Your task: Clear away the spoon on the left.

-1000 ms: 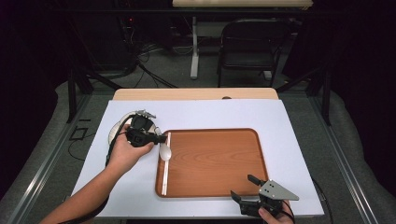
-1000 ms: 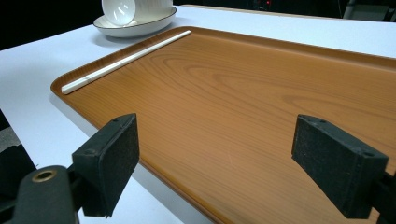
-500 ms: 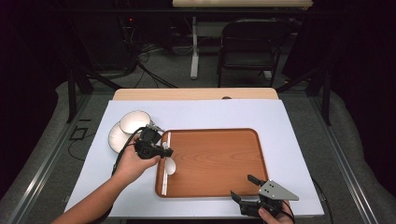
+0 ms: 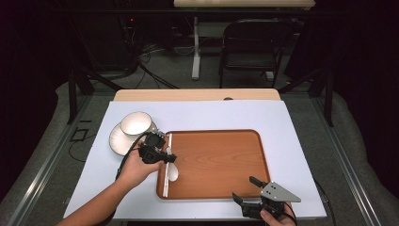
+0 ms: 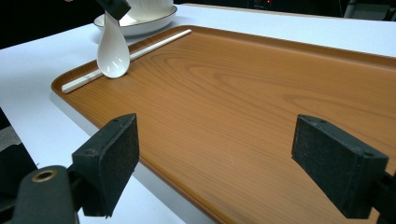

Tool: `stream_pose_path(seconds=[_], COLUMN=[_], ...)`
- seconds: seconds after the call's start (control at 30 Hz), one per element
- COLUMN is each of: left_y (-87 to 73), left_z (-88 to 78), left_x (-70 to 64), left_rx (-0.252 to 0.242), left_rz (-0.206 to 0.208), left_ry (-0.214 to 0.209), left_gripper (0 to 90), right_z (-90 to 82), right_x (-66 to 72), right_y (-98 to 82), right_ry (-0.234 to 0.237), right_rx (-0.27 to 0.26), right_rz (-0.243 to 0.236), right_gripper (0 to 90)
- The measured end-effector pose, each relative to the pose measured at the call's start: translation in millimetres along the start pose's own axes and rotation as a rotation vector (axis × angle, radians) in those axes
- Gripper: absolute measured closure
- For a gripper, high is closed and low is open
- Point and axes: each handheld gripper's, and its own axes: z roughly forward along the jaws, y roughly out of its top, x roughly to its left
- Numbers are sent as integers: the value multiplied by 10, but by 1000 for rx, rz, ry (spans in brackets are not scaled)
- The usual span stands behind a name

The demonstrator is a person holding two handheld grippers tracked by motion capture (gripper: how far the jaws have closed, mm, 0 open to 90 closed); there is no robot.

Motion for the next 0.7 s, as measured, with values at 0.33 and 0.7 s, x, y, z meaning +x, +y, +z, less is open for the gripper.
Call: stream_pose_path(seconds=[0.33,0.7], left_y=[67,117], left_z=[150,389], left_x=[69,258], left_rx=[-2,0], left_rz=[-13,-89], left_ry=[33,37], left_gripper=[760,720], right_z=[-3,-5], right_x=[1,-2], right_y=[1,1], right_ry=[1,2], right_rx=[1,0], right_rz=[1,5], right_gripper=[144,144])
